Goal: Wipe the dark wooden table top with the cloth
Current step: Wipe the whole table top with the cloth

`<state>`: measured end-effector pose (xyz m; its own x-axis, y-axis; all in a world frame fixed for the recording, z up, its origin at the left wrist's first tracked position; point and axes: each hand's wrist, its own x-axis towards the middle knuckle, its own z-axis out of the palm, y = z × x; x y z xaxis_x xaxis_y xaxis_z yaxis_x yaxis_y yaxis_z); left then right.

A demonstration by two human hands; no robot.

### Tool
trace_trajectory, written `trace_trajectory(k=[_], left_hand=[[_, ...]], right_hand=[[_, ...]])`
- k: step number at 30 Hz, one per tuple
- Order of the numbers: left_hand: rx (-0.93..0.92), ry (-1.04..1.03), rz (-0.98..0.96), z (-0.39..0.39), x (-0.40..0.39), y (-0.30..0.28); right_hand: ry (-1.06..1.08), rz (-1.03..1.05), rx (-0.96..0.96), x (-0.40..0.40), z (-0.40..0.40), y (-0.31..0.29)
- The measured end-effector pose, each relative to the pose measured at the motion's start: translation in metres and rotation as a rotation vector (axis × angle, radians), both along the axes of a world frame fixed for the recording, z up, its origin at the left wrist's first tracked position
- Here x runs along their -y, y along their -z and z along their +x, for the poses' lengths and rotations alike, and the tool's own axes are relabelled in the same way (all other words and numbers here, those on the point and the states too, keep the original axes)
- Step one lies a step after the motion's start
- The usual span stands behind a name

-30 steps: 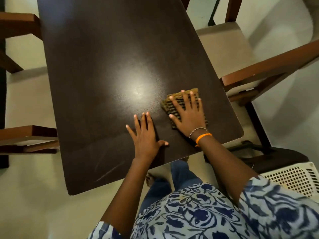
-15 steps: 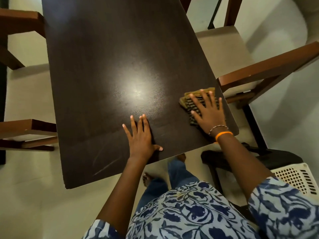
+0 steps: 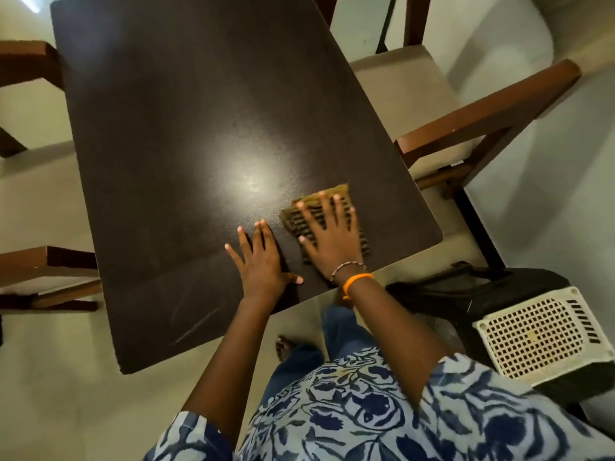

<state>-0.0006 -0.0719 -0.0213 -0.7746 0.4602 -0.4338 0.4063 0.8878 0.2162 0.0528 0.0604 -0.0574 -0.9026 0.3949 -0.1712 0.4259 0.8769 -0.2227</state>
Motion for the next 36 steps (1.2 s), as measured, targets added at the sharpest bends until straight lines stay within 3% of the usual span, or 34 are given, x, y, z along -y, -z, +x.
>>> trace_trajectory(k=[6, 15, 21, 29, 33, 36], left_hand=[[-0.032, 0.033, -0.023, 0.0, 0.002, -0.002], [-0.119, 0.084, -0.048, 0.015, 0.005, -0.007], [-0.139, 0.121, -0.105, 0.023, 0.022, -0.006], [-0.166, 0.195, -0.172, 0.028, 0.023, -0.005], [-0.15, 0.178, -0.198, 0.029, 0.022, -0.004], [-0.138, 0.178, -0.226, 0.028, 0.021, -0.005]], right_hand=[[-0.162, 0.004, -0.005, -0.008, 0.015, 0.002], [0.24, 0.038, 0.004, -0.12, 0.082, -0.001], [0.42, 0.064, -0.011, -0.081, 0.069, -0.003], [0.01, -0.017, -0.072, 0.04, 0.05, 0.002], [-0.192, 0.002, -0.098, 0.023, 0.068, 0.003], [-0.128, -0.018, -0.101, -0.008, 0.081, 0.0]])
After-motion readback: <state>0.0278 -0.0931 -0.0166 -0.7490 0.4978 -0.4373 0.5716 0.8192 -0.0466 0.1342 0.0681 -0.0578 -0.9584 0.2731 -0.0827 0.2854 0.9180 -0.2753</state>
